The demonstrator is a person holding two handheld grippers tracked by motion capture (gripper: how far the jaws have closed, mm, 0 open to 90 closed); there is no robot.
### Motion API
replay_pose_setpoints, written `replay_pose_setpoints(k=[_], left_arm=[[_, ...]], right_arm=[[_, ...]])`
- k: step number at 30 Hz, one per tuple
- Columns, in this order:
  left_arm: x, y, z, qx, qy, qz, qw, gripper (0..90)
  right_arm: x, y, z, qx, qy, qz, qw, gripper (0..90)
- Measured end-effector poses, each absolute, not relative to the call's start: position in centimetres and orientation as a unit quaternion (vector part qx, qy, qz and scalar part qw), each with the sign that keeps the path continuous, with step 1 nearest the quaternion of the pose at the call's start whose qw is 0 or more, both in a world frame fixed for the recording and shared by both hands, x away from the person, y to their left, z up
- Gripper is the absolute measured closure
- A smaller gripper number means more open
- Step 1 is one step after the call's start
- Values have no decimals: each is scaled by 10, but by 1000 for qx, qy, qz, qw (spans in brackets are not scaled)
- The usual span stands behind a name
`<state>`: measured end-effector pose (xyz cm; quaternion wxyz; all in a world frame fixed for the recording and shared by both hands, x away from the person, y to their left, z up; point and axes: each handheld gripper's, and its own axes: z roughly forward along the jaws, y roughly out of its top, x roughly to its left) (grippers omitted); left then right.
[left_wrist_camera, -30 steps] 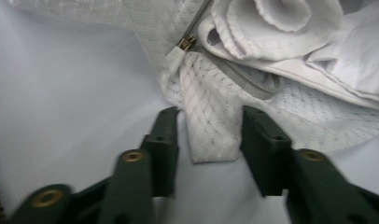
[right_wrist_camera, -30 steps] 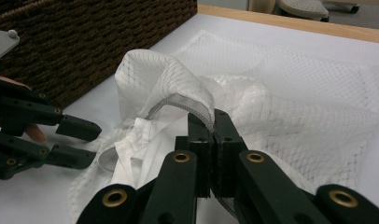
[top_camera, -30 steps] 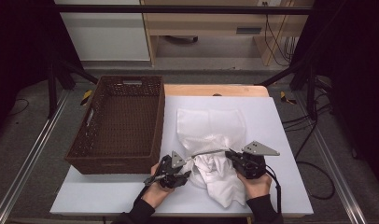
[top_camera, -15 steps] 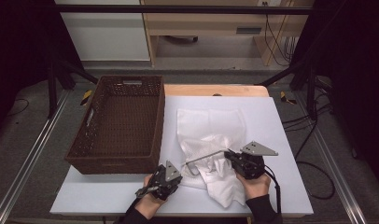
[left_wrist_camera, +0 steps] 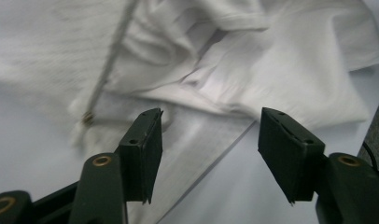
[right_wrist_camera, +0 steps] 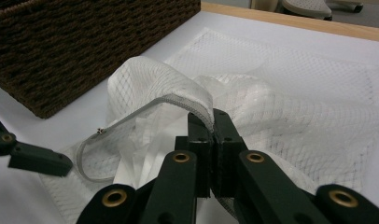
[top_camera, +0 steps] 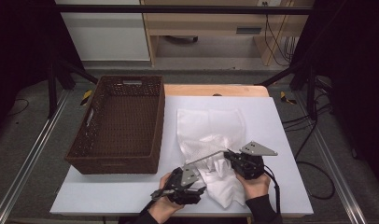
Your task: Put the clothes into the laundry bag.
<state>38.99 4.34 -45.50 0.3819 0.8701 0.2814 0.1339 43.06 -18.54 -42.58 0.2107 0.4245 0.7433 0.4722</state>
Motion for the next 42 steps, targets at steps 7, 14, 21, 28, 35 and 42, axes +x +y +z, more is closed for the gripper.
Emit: replay_pose_setpoints(k=[7,14,21,28,35,42], left_arm=[[396,0,-471,878,266,95,386,362],[396,-10,-476,883,258,120,372,607],[397,-4,-453,875,254,98,400,782],[416,5,-434,857,276,117,419,790],[450,2,-455,848,319,184,380,768],[458,4,-466,842,324,195,384,603]], right_arm=[[431,-187,-425,424,743,474,209,881],[431,-187,-426,426,742,473,208,881],[431,-189,-424,426,740,476,209,881],[430,-190,-421,424,738,481,212,882],[429,-189,-420,421,739,483,210,881],[429,-189,-421,421,741,480,208,881]])
